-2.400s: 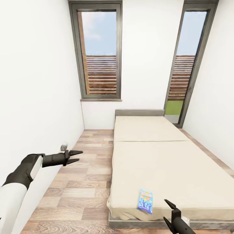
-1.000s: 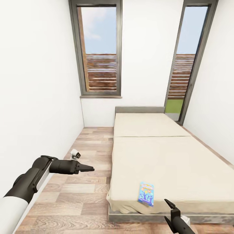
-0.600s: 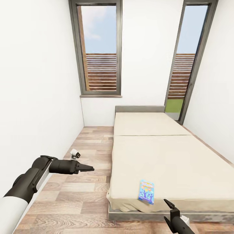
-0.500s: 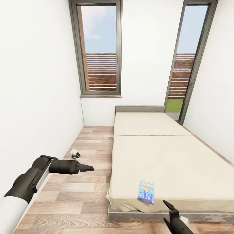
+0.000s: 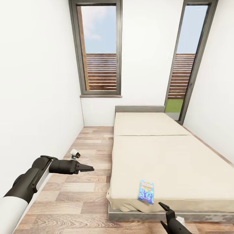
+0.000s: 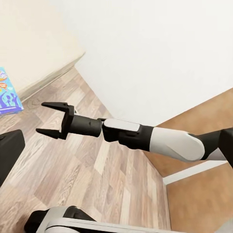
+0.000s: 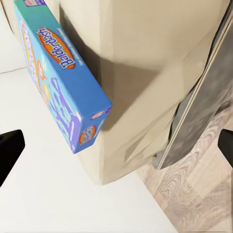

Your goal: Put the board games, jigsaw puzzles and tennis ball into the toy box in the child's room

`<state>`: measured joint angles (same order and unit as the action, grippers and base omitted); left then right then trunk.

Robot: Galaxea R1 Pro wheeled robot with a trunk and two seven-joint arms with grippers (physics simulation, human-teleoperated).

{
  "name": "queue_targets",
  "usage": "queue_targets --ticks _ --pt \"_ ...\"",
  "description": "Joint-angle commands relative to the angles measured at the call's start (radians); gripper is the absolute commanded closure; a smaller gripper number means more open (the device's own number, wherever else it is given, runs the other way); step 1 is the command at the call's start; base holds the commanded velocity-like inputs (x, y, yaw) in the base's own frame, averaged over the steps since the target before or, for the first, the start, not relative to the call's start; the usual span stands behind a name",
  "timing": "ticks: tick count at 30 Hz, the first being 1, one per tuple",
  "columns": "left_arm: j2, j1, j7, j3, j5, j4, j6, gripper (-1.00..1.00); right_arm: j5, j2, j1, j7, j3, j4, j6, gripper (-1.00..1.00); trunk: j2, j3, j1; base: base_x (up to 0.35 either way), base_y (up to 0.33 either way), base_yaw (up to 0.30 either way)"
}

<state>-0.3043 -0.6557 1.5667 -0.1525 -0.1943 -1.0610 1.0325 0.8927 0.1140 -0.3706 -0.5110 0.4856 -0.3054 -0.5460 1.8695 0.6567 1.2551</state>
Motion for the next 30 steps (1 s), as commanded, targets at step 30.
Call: queue_targets --ticks 30 --pt "-0.001 -0.001 0.004 -0.002 -0.002 0.002 0.009 -1.0 -0.001 -0.005 -0.008 -0.012 -0.074 -0.012 -0.008 -1.0 0.001 0.001 0.0 0.011 0.015 0.0"
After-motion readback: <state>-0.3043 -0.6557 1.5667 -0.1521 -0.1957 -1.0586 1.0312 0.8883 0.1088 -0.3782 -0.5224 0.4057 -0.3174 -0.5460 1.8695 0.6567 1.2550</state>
